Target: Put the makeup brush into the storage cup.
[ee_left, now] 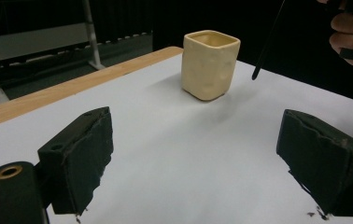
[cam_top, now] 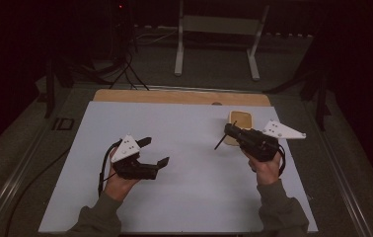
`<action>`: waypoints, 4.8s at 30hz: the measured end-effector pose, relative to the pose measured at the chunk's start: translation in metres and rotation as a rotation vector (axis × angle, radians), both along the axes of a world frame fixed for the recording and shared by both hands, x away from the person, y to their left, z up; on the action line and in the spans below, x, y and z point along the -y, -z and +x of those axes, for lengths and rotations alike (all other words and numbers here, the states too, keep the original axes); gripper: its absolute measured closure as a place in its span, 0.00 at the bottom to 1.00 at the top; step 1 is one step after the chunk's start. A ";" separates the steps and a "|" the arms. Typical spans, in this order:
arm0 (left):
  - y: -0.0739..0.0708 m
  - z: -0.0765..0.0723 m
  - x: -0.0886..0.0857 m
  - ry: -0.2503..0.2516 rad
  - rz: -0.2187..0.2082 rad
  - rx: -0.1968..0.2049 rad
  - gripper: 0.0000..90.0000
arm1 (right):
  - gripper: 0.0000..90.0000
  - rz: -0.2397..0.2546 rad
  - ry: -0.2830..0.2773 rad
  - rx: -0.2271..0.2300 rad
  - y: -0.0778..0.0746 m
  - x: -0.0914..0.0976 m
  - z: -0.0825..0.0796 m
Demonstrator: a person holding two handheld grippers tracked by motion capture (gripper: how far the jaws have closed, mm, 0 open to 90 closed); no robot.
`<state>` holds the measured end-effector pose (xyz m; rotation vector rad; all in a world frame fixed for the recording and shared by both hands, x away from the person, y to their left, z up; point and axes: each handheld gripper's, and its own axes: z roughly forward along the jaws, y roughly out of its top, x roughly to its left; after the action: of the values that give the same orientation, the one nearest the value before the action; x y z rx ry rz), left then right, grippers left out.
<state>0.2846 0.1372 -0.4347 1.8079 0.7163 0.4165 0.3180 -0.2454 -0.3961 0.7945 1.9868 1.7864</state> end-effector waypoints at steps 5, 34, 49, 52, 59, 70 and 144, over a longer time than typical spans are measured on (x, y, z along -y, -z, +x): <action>0.000 0.000 -0.001 0.001 0.000 0.001 0.14 | 0.95 -0.001 0.013 -0.004 0.001 0.003 0.002; 0.001 0.000 -0.006 -0.007 0.014 -0.001 0.14 | 0.95 -0.004 0.116 -0.001 -0.008 0.029 0.020; 0.003 -0.001 -0.010 -0.014 0.020 -0.007 0.14 | 0.95 -0.007 0.177 -0.009 -0.012 0.039 0.033; 0.004 -0.001 -0.011 -0.015 0.023 -0.010 0.14 | 0.95 -0.004 0.191 -0.014 -0.011 0.040 0.035; 0.005 -0.002 -0.014 -0.017 0.025 -0.013 0.14 | 0.95 0.005 0.220 -0.021 -0.009 0.044 0.039; 0.009 -0.003 -0.019 -0.024 0.034 -0.023 0.14 | 0.95 0.006 0.268 -0.032 -0.008 0.052 0.047; 0.023 -0.011 -0.044 -0.066 0.048 -0.050 0.13 | 0.94 -0.073 0.393 -0.097 0.015 0.059 0.071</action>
<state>0.2734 0.1810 -0.4579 1.8489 0.8088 0.4366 0.3889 -0.3042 -0.4108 1.1733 1.7861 1.4655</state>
